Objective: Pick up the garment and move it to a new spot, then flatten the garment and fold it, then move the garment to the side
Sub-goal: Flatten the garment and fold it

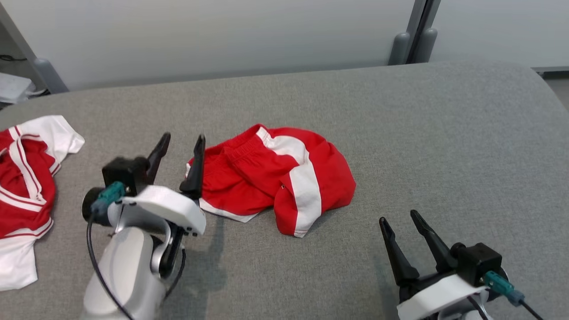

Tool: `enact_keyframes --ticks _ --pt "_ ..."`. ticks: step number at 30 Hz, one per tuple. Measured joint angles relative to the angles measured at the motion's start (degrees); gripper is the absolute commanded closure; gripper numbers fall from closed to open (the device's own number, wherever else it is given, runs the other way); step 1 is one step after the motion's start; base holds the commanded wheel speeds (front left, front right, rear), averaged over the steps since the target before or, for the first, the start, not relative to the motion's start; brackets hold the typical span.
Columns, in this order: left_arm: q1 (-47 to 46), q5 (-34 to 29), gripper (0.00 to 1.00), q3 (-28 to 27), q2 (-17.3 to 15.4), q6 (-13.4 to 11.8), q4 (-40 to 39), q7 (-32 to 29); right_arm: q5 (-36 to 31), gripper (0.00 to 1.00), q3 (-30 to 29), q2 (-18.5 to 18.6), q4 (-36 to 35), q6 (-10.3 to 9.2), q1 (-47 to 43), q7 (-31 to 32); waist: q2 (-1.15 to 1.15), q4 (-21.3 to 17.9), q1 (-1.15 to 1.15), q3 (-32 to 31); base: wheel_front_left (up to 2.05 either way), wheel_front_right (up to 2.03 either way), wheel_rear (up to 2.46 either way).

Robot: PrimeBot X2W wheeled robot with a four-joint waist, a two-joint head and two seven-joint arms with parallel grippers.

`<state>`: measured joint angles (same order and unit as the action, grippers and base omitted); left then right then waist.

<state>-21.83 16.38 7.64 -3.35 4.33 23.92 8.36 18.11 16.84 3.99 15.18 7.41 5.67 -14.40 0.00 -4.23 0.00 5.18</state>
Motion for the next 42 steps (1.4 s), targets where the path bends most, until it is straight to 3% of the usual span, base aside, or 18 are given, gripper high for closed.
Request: enact_keyframes --ticks 7,15,32,33,34,35,36,42 --pt "-14.8 1.3 0.0 2.1 0.5 0.9 13.0 -8.9 -0.4 0.0 -0.9 -0.1 -0.6 0.0 2.4 0.0 0.0 -1.6 0.0 4.2 0.0 0.0 0.0" --pt "-25.4 4.5 0.0 5.2 1.3 2.2 25.0 -18.0 -0.5 0.0 -0.8 -0.3 -1.1 0.0 4.5 0.0 0.0 -5.1 0.0 6.9 0.0 0.0 0.0" --pt "-34.1 4.4 0.0 10.3 0.2 2.7 37.9 -25.5 -0.5 0.0 -1.2 -0.7 -1.8 0.0 5.5 0.0 0.0 -10.4 0.0 10.1 0.0 0.0 0.0" --pt "-34.1 4.4 0.26 10.9 0.2 2.7 38.7 -25.5 -0.5 0.0 -1.2 -0.8 -1.8 0.0 5.5 0.0 0.0 -10.4 0.0 9.7 0.0 0.0 0.0" --pt "-34.1 4.4 0.7 11.0 0.3 2.7 39.1 -25.5 -0.5 0.0 -1.2 -0.8 -1.8 0.0 5.5 0.0 0.0 -10.3 0.0 9.5 0.0 0.0 0.0" --pt "-34.1 4.6 0.96 11.1 0.3 2.7 39.3 -25.5 -0.5 0.0 -1.2 -0.8 -1.8 0.0 5.5 0.0 0.0 -10.2 0.0 9.4 0.0 0.0 0.0" --pt "-34.1 4.8 1.0 11.2 0.3 2.7 39.6 -25.5 -0.5 0.0 -1.2 -0.8 -1.8 0.0 5.5 0.0 0.0 -10.2 0.0 9.3 0.0 0.0 0.0" --pt "-33.9 7.4 1.0 11.7 0.6 2.7 39.8 -26.0 -0.5 0.0 -1.1 -0.8 -1.8 0.0 5.5 0.0 0.0 -9.8 0.0 8.7 0.0 0.0 0.0"
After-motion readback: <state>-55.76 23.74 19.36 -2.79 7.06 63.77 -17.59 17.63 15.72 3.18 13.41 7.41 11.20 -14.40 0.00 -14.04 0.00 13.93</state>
